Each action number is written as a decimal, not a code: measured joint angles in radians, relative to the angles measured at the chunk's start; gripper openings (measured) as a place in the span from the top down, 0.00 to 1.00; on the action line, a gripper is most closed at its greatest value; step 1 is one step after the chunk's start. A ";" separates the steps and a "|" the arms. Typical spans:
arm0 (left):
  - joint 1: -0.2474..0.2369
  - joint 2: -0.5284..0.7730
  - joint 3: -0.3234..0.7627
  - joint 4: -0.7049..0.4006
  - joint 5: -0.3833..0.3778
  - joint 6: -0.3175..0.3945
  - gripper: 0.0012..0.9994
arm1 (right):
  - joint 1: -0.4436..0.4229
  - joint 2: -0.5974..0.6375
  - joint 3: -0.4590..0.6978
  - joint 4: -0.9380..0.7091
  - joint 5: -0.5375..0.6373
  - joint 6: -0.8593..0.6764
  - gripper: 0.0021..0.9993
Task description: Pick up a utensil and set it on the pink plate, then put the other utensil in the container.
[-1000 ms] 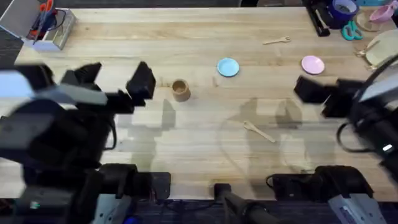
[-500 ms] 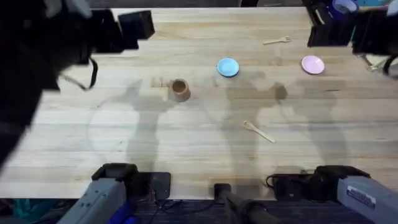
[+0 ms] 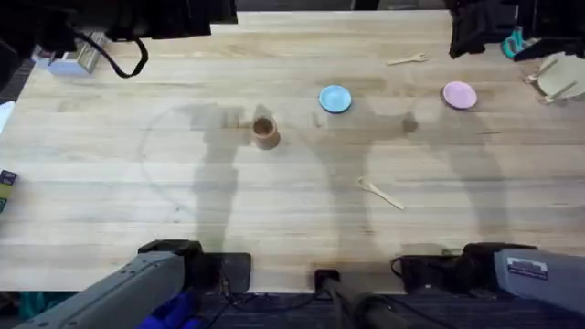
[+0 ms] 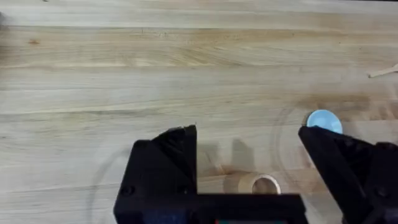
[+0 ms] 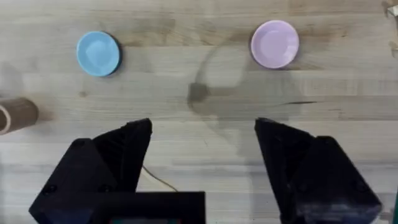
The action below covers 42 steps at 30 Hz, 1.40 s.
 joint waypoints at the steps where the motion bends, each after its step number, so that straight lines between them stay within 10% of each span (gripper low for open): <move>1: 0.000 0.000 0.000 0.000 0.000 0.000 0.01 | 0.000 0.000 0.000 0.000 -0.001 0.000 0.00; 26: 0.000 0.000 0.000 -0.003 0.023 0.000 0.01 | 0.006 0.025 0.005 0.115 0.003 0.215 0.00; 42: 0.000 0.000 0.000 -0.003 0.023 0.000 0.01 | 0.087 0.426 0.304 0.088 0.086 0.474 0.00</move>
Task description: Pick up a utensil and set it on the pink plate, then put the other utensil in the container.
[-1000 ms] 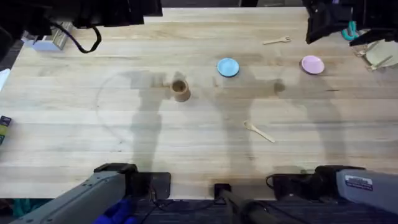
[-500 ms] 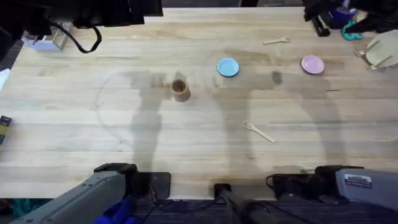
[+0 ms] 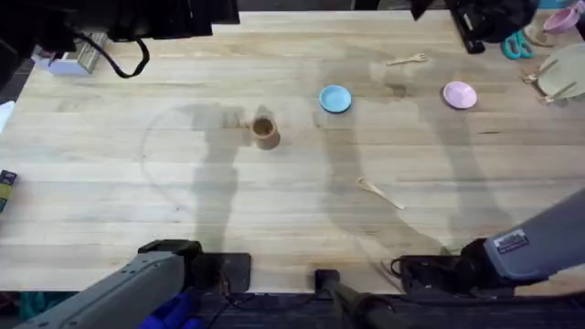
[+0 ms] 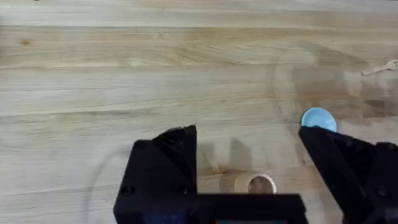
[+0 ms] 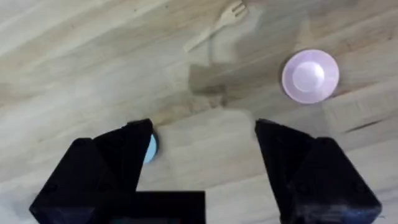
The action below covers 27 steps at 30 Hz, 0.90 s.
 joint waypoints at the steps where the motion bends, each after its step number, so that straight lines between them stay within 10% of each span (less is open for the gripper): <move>1: 0.000 0.000 0.000 0.000 0.000 0.000 0.01 | 0.000 0.025 0.028 -0.002 0.002 0.006 0.00; 27: 0.000 0.000 0.000 -0.005 0.000 0.000 0.01 | 0.000 0.447 0.145 0.150 0.108 0.166 0.01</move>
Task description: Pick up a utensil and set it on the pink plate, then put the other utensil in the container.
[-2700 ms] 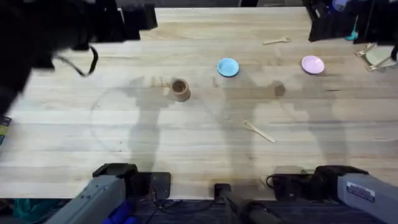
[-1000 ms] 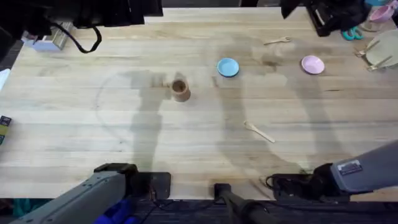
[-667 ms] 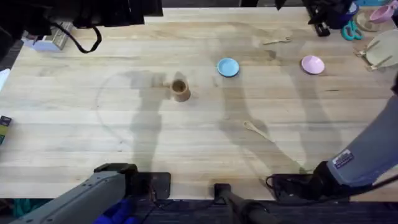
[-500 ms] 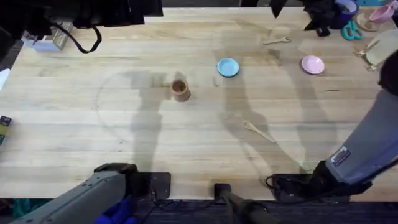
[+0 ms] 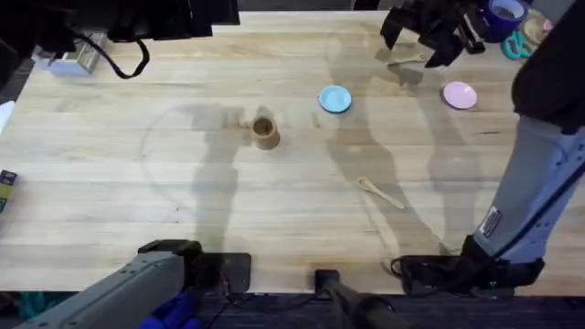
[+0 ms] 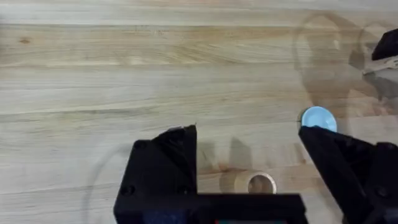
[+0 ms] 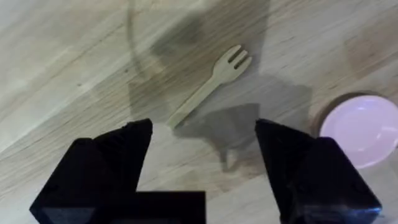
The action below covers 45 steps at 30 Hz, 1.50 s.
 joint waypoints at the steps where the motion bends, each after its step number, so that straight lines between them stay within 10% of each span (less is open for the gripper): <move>1: 0.000 0.000 0.000 -0.001 0.000 0.000 0.01 | 0.000 0.012 0.000 0.003 0.001 0.002 0.01; 23: 0.000 0.000 0.001 -0.005 0.000 0.000 0.01 | -0.006 0.080 0.016 0.022 0.036 0.079 0.01; 34: 0.000 0.000 0.001 -0.005 0.000 0.000 0.01 | -0.037 0.079 0.020 0.001 0.036 0.163 0.14; 45: 0.000 0.000 0.001 -0.005 0.000 0.000 0.01 | -0.047 0.080 0.020 -0.015 0.049 0.191 0.47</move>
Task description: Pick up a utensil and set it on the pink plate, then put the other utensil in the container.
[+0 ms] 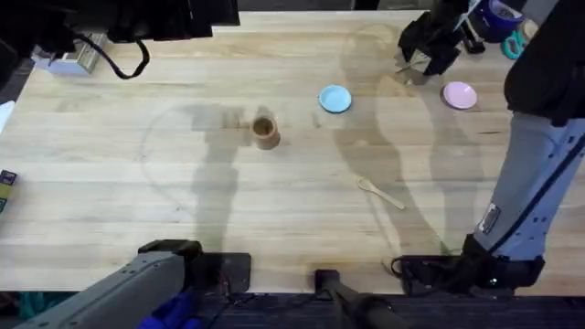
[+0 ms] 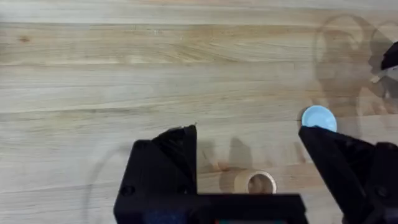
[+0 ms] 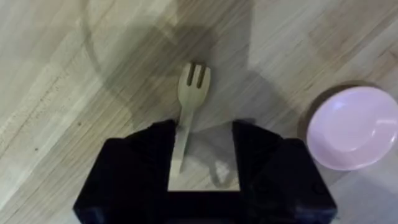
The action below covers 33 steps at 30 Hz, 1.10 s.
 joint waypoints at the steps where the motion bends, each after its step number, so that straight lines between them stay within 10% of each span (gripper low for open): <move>1: 0.000 0.000 0.000 0.000 0.000 0.000 0.01 | 0.000 0.000 0.000 0.000 0.000 0.000 0.50; 14: 0.000 0.000 0.000 0.000 0.000 0.000 0.01 | -0.006 0.000 0.001 -0.001 0.011 0.004 0.95; 33: 0.000 0.000 0.000 0.000 0.000 0.000 0.01 | -0.005 -0.002 0.097 -0.120 -0.002 -0.180 0.97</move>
